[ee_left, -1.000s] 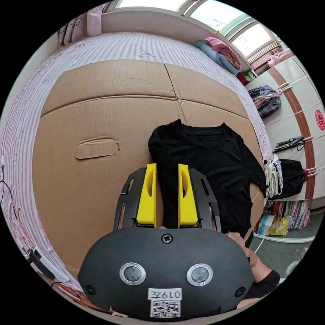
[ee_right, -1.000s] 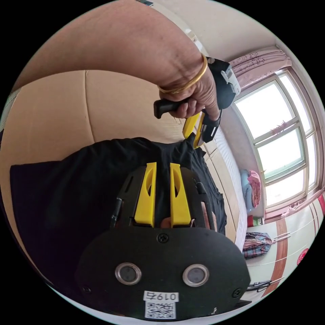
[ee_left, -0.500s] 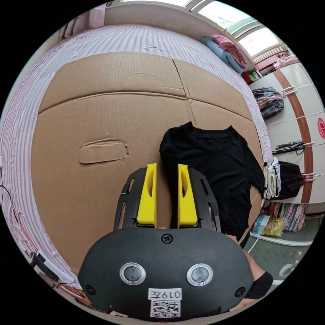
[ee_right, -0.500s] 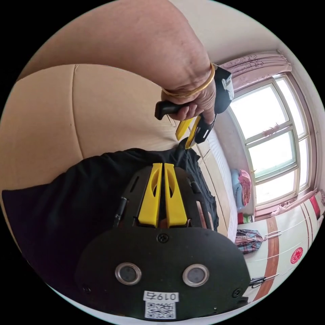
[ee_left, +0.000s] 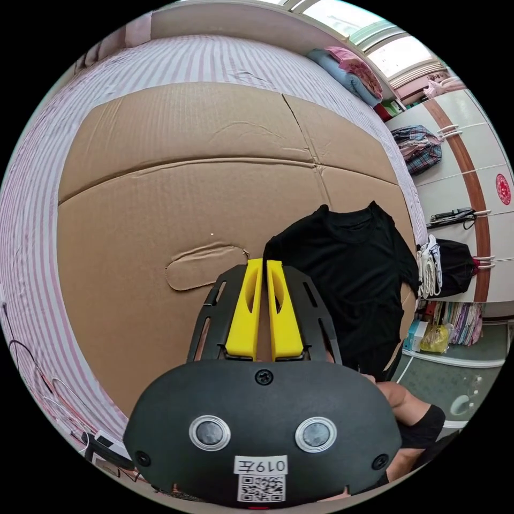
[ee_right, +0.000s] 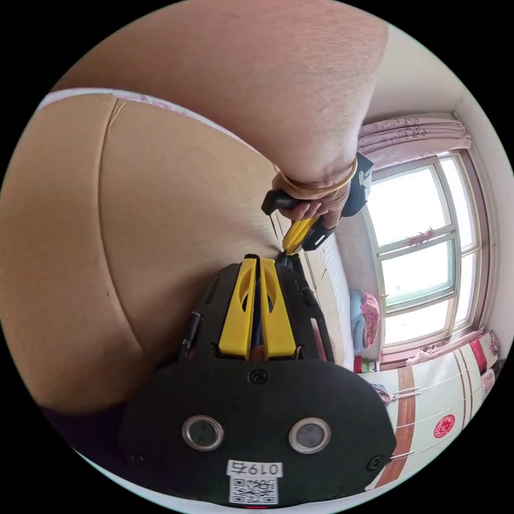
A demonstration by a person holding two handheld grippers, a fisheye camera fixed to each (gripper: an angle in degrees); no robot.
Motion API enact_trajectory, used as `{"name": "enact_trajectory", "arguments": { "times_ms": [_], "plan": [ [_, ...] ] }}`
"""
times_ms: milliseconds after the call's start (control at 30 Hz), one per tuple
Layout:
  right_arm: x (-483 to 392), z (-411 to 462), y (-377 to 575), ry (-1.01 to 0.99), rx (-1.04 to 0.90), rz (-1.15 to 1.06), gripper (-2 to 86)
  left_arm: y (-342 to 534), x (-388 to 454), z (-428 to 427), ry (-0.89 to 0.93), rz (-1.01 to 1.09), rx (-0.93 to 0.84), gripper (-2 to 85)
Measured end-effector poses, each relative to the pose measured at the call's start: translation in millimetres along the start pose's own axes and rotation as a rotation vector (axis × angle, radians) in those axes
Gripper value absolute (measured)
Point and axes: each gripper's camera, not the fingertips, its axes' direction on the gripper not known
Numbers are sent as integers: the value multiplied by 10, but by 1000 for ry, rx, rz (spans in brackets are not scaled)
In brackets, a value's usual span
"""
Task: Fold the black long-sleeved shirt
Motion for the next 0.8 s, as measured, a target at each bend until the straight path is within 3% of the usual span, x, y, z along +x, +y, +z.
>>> {"name": "enact_trajectory", "arguments": {
  "times_ms": [167,400,700,800],
  "plan": [
    [-327,-37,-104,106,-30,-118,42,9,-274,0,117,-26,33,14],
    [-595,-275,-82,150,13,-127,34,96,-287,-251,149,10,103,17],
    [-639,-678,128,85,88,-57,-4,-51,266,-135,-153,122,87,57],
    [-463,-666,295,45,70,32,18,-71,243,-86,-97,124,65,56]
  ]
}}
